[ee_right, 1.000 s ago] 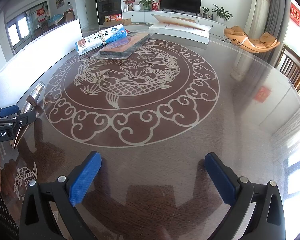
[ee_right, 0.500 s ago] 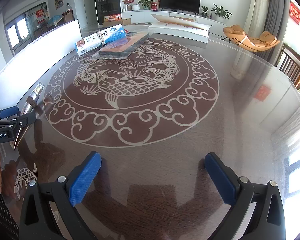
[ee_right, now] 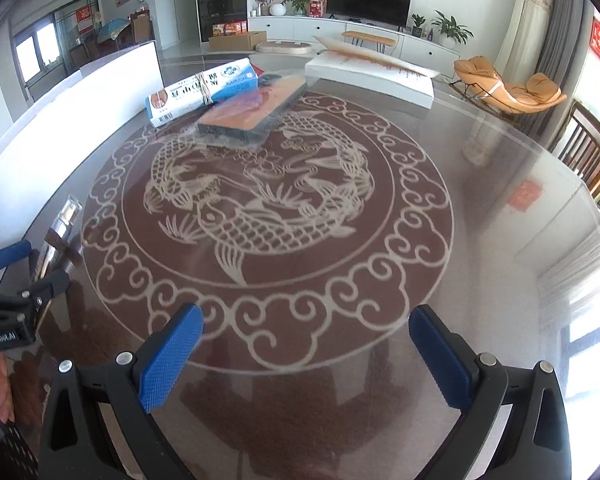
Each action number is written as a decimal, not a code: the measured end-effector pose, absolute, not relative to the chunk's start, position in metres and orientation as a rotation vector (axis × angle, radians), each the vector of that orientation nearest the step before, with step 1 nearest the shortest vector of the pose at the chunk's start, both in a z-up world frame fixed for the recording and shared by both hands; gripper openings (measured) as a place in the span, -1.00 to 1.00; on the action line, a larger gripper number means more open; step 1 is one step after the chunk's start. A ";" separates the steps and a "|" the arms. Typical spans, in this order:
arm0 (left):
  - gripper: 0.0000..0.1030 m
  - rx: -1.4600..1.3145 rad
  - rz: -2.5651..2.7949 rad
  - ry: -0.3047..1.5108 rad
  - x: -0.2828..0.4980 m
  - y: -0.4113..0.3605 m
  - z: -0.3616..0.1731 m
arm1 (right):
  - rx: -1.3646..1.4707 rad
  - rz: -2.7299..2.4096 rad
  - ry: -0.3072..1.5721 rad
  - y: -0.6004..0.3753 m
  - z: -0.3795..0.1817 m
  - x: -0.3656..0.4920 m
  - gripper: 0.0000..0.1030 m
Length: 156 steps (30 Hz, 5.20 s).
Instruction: Organize objects
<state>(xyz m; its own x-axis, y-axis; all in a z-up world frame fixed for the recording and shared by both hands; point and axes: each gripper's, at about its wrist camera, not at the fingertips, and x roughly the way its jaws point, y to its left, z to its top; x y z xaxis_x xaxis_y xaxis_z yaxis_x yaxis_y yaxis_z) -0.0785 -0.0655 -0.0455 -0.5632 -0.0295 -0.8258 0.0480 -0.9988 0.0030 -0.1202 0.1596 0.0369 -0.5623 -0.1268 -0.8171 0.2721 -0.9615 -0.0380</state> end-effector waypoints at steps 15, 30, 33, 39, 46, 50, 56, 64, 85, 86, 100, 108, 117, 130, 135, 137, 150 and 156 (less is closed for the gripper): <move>1.00 1.445 -2.740 0.030 -0.076 -0.065 -0.046 | 1.748 -2.303 -0.519 0.010 0.030 -0.348 1.00; 1.00 1.443 -2.742 0.033 -0.074 -0.063 -0.043 | 1.701 -2.242 0.131 -0.003 0.032 -0.300 -0.13; 1.00 1.443 -2.741 0.033 -0.075 -0.063 -0.043 | 1.698 -2.163 0.205 0.022 0.032 -0.270 -0.13; 1.00 1.443 -2.741 0.033 -0.074 -0.062 -0.043 | 1.702 -2.055 0.409 0.068 0.020 -0.186 -0.13; 1.00 1.443 -2.741 0.034 -0.074 -0.063 -0.042 | 1.462 -2.363 0.349 0.131 0.014 -0.093 0.73; 1.00 1.442 -2.742 0.034 -0.075 -0.063 -0.041 | 1.302 -2.544 0.248 0.155 0.010 -0.061 0.97; 1.00 1.442 -2.741 0.034 -0.075 -0.062 -0.041 | 1.314 -2.547 0.214 0.164 0.007 -0.070 1.00; 1.00 1.442 -2.741 0.034 -0.075 -0.062 -0.041 | 1.314 -2.548 0.215 0.165 0.007 -0.071 1.00; 1.00 1.442 -2.741 0.035 -0.077 -0.062 -0.041 | 1.314 -2.548 0.215 0.165 0.007 -0.073 1.00; 1.00 1.442 -2.741 0.035 -0.077 -0.062 -0.042 | 1.314 -2.548 0.215 0.165 0.007 -0.073 1.00; 1.00 1.442 -2.741 0.035 -0.076 -0.062 -0.041 | 1.314 -2.548 0.215 0.165 0.007 -0.073 1.00; 1.00 1.442 -2.741 0.035 -0.075 -0.062 -0.041 | 1.313 -2.548 0.215 0.165 0.007 -0.073 1.00; 1.00 1.442 -2.741 0.035 -0.074 -0.063 -0.041 | 1.313 -2.547 0.216 0.164 0.007 -0.074 1.00; 1.00 1.441 -2.741 0.035 -0.074 -0.063 -0.041 | 1.313 -2.547 0.216 0.164 0.007 -0.074 1.00; 1.00 1.441 -2.741 0.035 -0.074 -0.063 -0.041 | 1.313 -2.547 0.216 0.164 0.007 -0.074 1.00; 1.00 1.441 -2.741 0.035 -0.074 -0.063 -0.041 | 1.313 -2.547 0.216 0.164 0.007 -0.074 1.00; 1.00 1.441 -2.741 0.035 -0.074 -0.063 -0.040 | 1.313 -2.547 0.216 0.164 0.006 -0.075 1.00; 1.00 1.441 -2.741 0.035 -0.074 -0.063 -0.040 | 1.313 -2.547 0.216 0.164 0.007 -0.075 1.00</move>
